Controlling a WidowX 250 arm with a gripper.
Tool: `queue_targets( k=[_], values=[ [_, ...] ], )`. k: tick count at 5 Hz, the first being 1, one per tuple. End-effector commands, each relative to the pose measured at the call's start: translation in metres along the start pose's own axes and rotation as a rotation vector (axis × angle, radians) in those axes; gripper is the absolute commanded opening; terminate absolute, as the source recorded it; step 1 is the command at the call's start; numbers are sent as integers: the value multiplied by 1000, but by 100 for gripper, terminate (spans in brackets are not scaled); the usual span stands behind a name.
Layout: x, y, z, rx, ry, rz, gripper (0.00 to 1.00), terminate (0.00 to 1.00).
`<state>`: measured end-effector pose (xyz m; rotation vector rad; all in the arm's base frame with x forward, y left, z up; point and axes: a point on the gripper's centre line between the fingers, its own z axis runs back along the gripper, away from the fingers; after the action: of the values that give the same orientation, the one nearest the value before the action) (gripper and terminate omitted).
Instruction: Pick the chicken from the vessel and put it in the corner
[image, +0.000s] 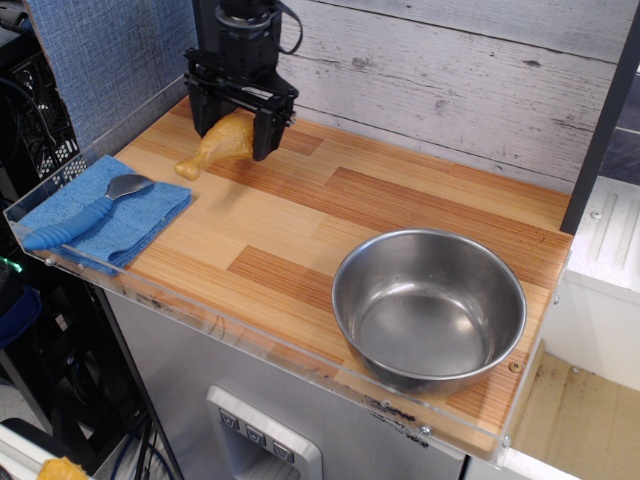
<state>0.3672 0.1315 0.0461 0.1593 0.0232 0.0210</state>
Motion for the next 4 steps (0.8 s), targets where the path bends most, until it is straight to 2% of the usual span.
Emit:
queue_targets(
  k=[1, 2, 4],
  values=[
    [3, 15, 11, 0, -107, 59, 0, 0],
    [8, 18, 3, -9, -122, 87, 0, 0],
    [17, 17, -15, -23, -88, 107, 0, 0]
  ],
)
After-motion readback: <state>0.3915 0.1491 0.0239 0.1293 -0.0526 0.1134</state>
